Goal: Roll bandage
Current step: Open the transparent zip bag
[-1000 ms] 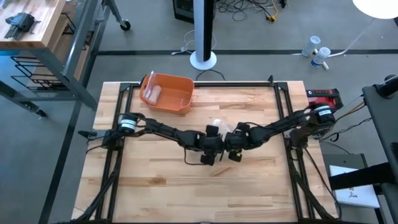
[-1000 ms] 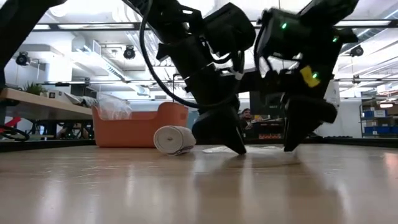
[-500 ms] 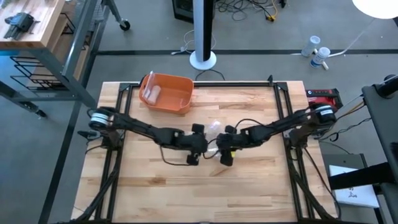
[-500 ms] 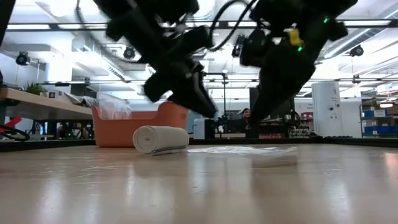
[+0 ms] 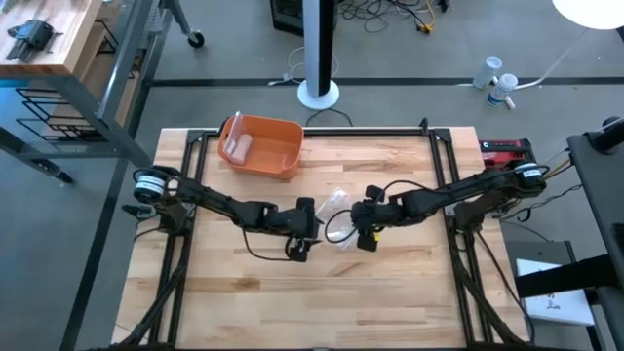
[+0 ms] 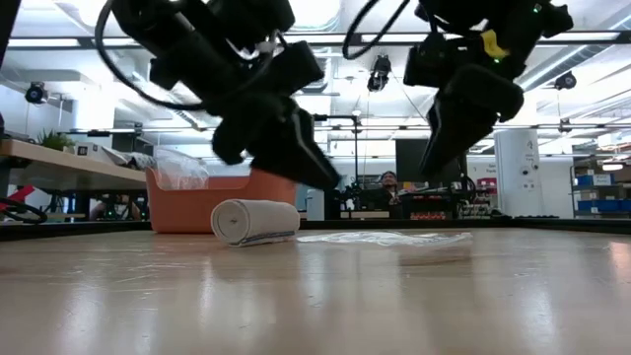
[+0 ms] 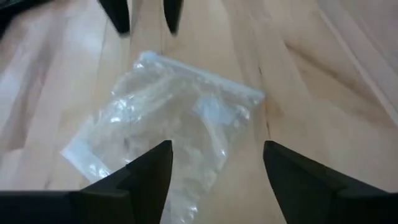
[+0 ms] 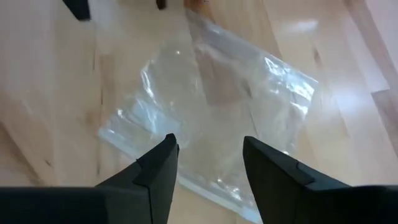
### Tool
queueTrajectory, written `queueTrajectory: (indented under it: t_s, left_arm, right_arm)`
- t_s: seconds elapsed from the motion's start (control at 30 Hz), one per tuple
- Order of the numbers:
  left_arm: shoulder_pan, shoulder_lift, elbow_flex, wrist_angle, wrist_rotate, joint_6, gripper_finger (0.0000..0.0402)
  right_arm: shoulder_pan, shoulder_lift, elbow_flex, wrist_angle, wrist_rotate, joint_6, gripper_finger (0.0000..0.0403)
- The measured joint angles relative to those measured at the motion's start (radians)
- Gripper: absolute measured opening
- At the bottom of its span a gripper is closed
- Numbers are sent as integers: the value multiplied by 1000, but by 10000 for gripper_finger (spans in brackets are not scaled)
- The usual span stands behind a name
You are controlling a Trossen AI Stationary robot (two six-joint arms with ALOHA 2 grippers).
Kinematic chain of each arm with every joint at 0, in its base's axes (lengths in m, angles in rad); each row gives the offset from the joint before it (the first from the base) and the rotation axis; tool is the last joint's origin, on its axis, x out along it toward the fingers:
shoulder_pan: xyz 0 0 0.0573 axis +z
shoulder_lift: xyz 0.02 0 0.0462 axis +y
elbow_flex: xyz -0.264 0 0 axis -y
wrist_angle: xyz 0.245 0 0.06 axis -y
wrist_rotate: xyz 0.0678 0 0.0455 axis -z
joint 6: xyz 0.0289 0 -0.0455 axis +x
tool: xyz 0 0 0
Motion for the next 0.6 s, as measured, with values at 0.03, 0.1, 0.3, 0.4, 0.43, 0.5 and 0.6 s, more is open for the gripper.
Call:
queueTrajectory:
  t_s: [0.03, 0.1, 0.3, 0.4, 0.43, 0.5, 0.6]
  left_arm:
    - [-1, -1, -2, -9, 1, 1, 244]
    - [-1, 7, -7, -15, 23, 0, 243]
    - [-10, 41, -8, -11, 53, -41, 234]
    - [-12, 85, 7, -12, 53, -49, 236]
    - [-11, 106, 18, -10, 53, -50, 236]
    - [-5, 168, 58, -10, 48, -47, 235]
    - [1, 241, 125, 3, 5, 2, 228]
  right_arm:
    - [-1, -1, 0, -2, 0, -15, 176]
    - [-1, -4, -5, 23, 1, -63, 175]
    - [-6, 36, -91, 216, -11, -157, 171]
    - [-11, 58, -121, 242, -8, -170, 174]
    - [-11, 73, -130, 254, -8, -174, 175]
    - [-10, 107, -147, 289, -23, -171, 176]
    - [-9, 167, -154, 342, -36, -155, 172]
